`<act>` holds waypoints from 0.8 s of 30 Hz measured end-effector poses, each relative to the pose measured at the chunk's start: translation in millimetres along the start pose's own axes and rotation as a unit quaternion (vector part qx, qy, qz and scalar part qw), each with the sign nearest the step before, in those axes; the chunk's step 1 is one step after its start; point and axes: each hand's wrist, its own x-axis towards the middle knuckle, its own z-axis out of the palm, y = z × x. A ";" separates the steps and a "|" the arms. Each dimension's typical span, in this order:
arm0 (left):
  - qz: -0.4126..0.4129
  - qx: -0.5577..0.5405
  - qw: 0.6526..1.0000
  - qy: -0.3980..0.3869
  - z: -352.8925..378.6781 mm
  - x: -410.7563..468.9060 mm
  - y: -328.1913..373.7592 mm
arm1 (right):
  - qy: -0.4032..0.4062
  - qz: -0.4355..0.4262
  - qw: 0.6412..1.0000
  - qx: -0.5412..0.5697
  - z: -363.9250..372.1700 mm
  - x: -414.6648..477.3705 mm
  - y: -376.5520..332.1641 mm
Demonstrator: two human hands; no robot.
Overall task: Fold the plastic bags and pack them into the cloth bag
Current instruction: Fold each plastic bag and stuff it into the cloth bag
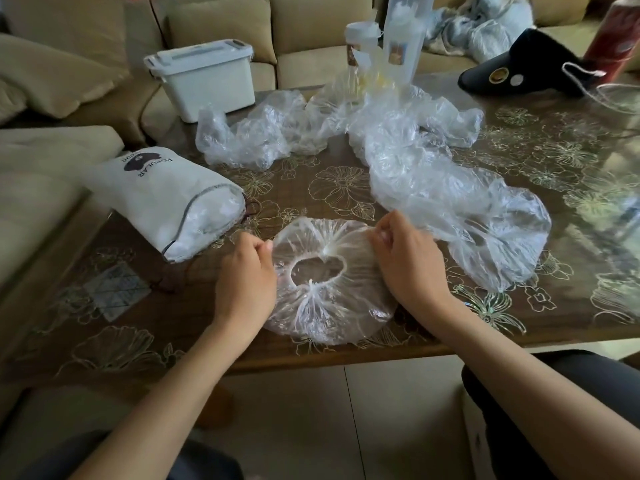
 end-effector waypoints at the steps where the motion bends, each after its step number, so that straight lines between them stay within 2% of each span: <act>1: 0.003 0.032 0.999 -0.006 -0.3 -2.3 0.2 | -0.009 -0.010 0.999 -0.042 0.5 -0.5 0.1; 4: 0.058 0.128 0.990 0.026 -12.3 -6.2 1.6 | 0.007 -0.067 0.989 -0.129 -3.2 -5.8 1.7; 6: 0.166 0.104 0.980 0.031 -18.5 -3.7 2.8 | 0.044 -0.139 0.980 -0.135 -7.1 -10.6 1.0; 7: 0.218 0.083 0.972 0.007 -17.8 -1.5 5.7 | 0.056 -0.181 0.973 -0.128 -7.2 -11.5 -1.1; 9: 0.276 0.045 0.954 -0.109 -12.5 0.9 14.4 | 0.017 -0.262 0.959 -0.108 -3.9 -11.7 -4.6; 10: 0.279 0.036 0.944 -0.172 -7.7 0.9 16.4 | -0.034 -0.275 0.956 -0.096 -1.8 -12.5 -4.9; 12: 0.262 0.075 0.925 -0.266 3.6 3.3 9.4 | -0.150 -0.242 0.954 -0.094 -1.6 -14.3 -0.2; 14: 0.238 0.145 0.907 -0.316 9.6 4.1 -4.4 | -0.250 -0.214 0.933 -0.143 -4.9 -15.9 12.4; 15: 0.233 0.165 0.904 -0.319 10.7 4.2 -11.1 | -0.272 -0.214 0.923 -0.170 -6.9 -16.2 17.6; 17: 0.232 0.168 0.907 -0.309 11.7 3.8 -18.9 | -0.289 -0.216 0.914 -0.186 -9.8 -16.5 21.1; 19: 0.237 0.133 0.915 -0.300 12.0 3.1 -22.7 | -0.265 -0.214 0.928 -0.152 -11.6 -16.1 20.1; 22: 0.202 -0.002 0.940 -0.274 -0.1 0.4 -23.9 | -0.152 -0.271 0.947 -0.086 -23.6 -27.4 19.2; 24: 0.156 -0.087 0.948 -0.264 -14.9 -4.3 -25.9 | -0.184 -0.290 0.939 -0.024 -33.5 -42.2 17.9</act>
